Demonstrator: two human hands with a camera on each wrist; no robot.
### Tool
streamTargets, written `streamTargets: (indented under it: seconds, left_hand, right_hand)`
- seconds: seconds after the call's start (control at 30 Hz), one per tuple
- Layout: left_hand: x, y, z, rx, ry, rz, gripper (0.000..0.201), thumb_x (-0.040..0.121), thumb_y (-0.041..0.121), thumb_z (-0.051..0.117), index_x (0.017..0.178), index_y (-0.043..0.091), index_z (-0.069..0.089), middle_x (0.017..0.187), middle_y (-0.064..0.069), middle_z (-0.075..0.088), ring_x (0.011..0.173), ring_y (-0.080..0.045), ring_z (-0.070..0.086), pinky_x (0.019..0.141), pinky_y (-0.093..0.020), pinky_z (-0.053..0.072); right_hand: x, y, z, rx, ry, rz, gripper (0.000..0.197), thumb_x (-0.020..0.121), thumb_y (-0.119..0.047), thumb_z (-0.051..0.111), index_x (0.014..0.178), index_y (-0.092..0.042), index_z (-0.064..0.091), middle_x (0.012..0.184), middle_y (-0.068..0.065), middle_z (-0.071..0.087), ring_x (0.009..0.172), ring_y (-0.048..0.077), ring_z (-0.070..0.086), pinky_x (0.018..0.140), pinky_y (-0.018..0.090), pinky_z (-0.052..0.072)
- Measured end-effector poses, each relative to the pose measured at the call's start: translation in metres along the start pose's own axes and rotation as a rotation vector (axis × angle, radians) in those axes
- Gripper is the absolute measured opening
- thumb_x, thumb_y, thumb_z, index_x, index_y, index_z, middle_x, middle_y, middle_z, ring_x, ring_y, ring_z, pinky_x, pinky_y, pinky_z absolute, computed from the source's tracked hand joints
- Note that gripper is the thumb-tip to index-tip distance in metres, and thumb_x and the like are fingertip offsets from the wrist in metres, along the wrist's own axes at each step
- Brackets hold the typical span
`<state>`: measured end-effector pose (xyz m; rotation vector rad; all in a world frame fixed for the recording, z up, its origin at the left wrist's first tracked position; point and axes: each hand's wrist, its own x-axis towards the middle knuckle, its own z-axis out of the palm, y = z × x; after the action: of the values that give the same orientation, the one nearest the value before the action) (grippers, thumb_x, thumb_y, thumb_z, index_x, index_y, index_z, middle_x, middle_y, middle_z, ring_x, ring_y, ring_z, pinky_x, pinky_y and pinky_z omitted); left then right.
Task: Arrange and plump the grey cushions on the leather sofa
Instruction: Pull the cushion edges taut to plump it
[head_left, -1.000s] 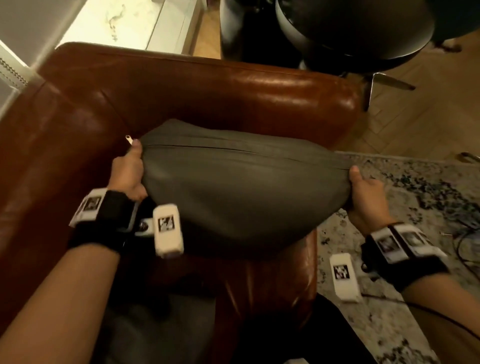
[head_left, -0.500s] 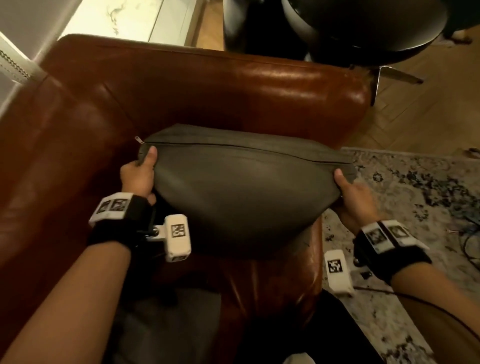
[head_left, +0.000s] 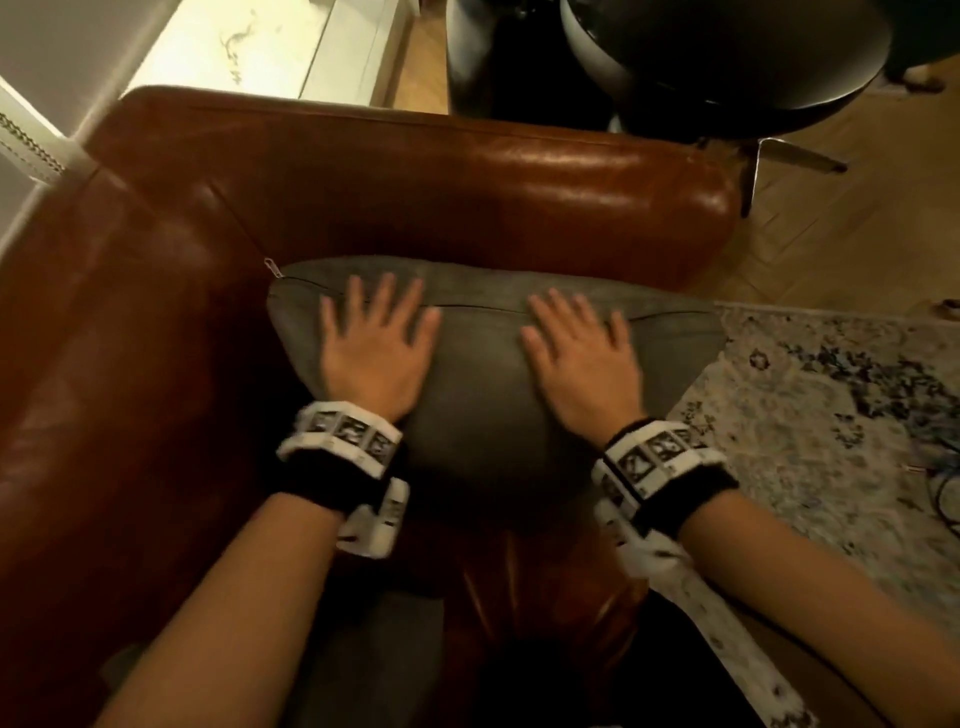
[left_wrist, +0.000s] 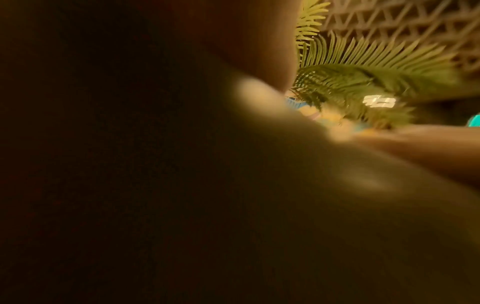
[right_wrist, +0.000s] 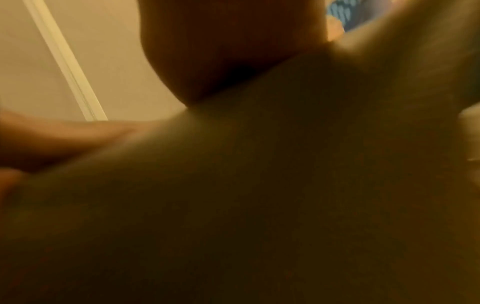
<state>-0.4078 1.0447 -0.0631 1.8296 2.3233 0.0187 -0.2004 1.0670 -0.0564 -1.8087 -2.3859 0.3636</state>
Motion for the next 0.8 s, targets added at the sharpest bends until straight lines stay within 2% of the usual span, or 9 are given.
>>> streamTargets:
  seconds: [0.1, 0.23, 0.27, 0.33, 0.47, 0.57, 0.67, 0.73, 0.8]
  left_hand:
    - [0.003, -0.070, -0.004, -0.114, 0.063, -0.234, 0.062, 0.099, 0.061, 0.024, 0.156, 0.038, 0.016, 0.166, 0.002, 0.013, 0.153, -0.029, 0.002, 0.118, -0.058, -0.004]
    - [-0.047, -0.088, 0.005, -1.470, -0.110, -0.462, 0.102, 0.073, 0.072, 0.066, 0.154, 0.024, 0.028, 0.152, -0.004, 0.046, 0.138, -0.023, 0.046, 0.119, -0.046, 0.028]
    - [-0.060, -0.080, 0.010, -1.550, -0.177, -0.526, 0.104, 0.064, 0.072, 0.072, 0.149, 0.021, 0.040, 0.143, -0.003, 0.056, 0.130, -0.021, 0.055, 0.116, -0.046, 0.034]
    - [-0.072, -0.064, 0.011, -1.404, -0.195, -0.528, 0.107, 0.054, 0.078, 0.075, 0.139, 0.017, 0.053, 0.134, -0.002, 0.063, 0.124, -0.018, 0.058, 0.114, -0.041, 0.037]
    - [-0.056, -0.042, -0.012, -1.034, -0.030, -0.502, 0.065, 0.087, 0.060, 0.061, 0.129, 0.011, 0.063, 0.127, -0.006, 0.066, 0.121, -0.020, 0.056, 0.106, -0.029, 0.038]
    - [-0.025, -0.050, -0.016, -1.063, -0.092, -0.540, 0.090, 0.069, 0.086, 0.055, 0.129, 0.020, 0.062, 0.125, 0.003, 0.063, 0.117, -0.019, 0.056, 0.107, -0.039, 0.042]
    - [-0.015, -0.051, -0.007, -1.153, -0.127, -0.728, 0.117, 0.060, 0.097, 0.045, 0.150, 0.022, 0.037, 0.153, -0.010, 0.043, 0.136, -0.037, 0.044, 0.108, -0.058, 0.037]
    - [-0.029, -0.028, -0.005, -0.853, 0.077, -0.549, 0.077, 0.095, 0.066, 0.036, 0.157, 0.023, 0.018, 0.163, -0.011, 0.022, 0.149, -0.036, 0.020, 0.119, -0.056, 0.019]
    - [-0.060, 0.010, 0.001, -0.501, 0.234, -0.146, 0.056, 0.104, 0.045, 0.029, 0.156, 0.024, 0.023, 0.165, -0.007, 0.017, 0.152, -0.034, 0.008, 0.117, -0.059, 0.006]
  right_hand:
    - [-0.010, 0.083, -0.016, -0.012, -0.065, 0.297, 0.068, 0.096, -0.065, 0.014, 0.153, -0.030, 0.024, 0.163, 0.001, 0.019, 0.150, 0.024, 0.013, 0.118, 0.056, 0.002]
    - [-0.063, 0.099, -0.031, 1.114, -0.114, 0.665, 0.090, 0.077, -0.081, 0.043, 0.152, -0.036, 0.022, 0.158, -0.011, 0.030, 0.143, 0.018, 0.030, 0.113, 0.043, 0.030]
    - [-0.076, 0.088, -0.029, 1.249, -0.200, 0.665, 0.087, 0.073, -0.083, 0.045, 0.147, -0.039, 0.032, 0.149, -0.017, 0.040, 0.137, 0.011, 0.038, 0.106, 0.034, 0.034]
    - [-0.091, 0.069, -0.018, 1.283, -0.365, 0.615, 0.101, 0.058, -0.087, 0.059, 0.142, -0.034, 0.041, 0.138, -0.018, 0.050, 0.126, 0.006, 0.047, 0.100, 0.027, 0.039]
    - [-0.080, 0.061, -0.025, 1.229, -0.399, 0.576, 0.106, 0.052, -0.093, 0.055, 0.141, -0.037, 0.039, 0.130, -0.021, 0.054, 0.119, 0.004, 0.053, 0.104, 0.038, 0.040]
    - [-0.061, 0.066, -0.038, 1.219, -0.439, 0.690, 0.068, 0.074, -0.087, 0.026, 0.119, -0.043, 0.050, 0.113, -0.015, 0.058, 0.104, 0.013, 0.056, 0.094, 0.043, 0.044]
    - [-0.052, 0.075, -0.025, 1.145, -0.283, 0.824, 0.075, 0.088, -0.078, 0.019, 0.137, -0.029, 0.047, 0.129, 0.004, 0.056, 0.115, 0.029, 0.052, 0.093, 0.045, 0.045]
    - [-0.051, 0.072, -0.018, 0.875, 0.001, 0.756, 0.073, 0.096, -0.065, 0.025, 0.154, -0.022, 0.019, 0.161, 0.006, 0.023, 0.146, 0.027, 0.024, 0.116, 0.047, 0.025]
    - [-0.063, 0.047, -0.013, 0.538, 0.118, 0.419, 0.065, 0.103, -0.048, 0.030, 0.156, -0.022, 0.003, 0.164, -0.003, -0.004, 0.151, 0.014, -0.005, 0.121, 0.037, -0.002]
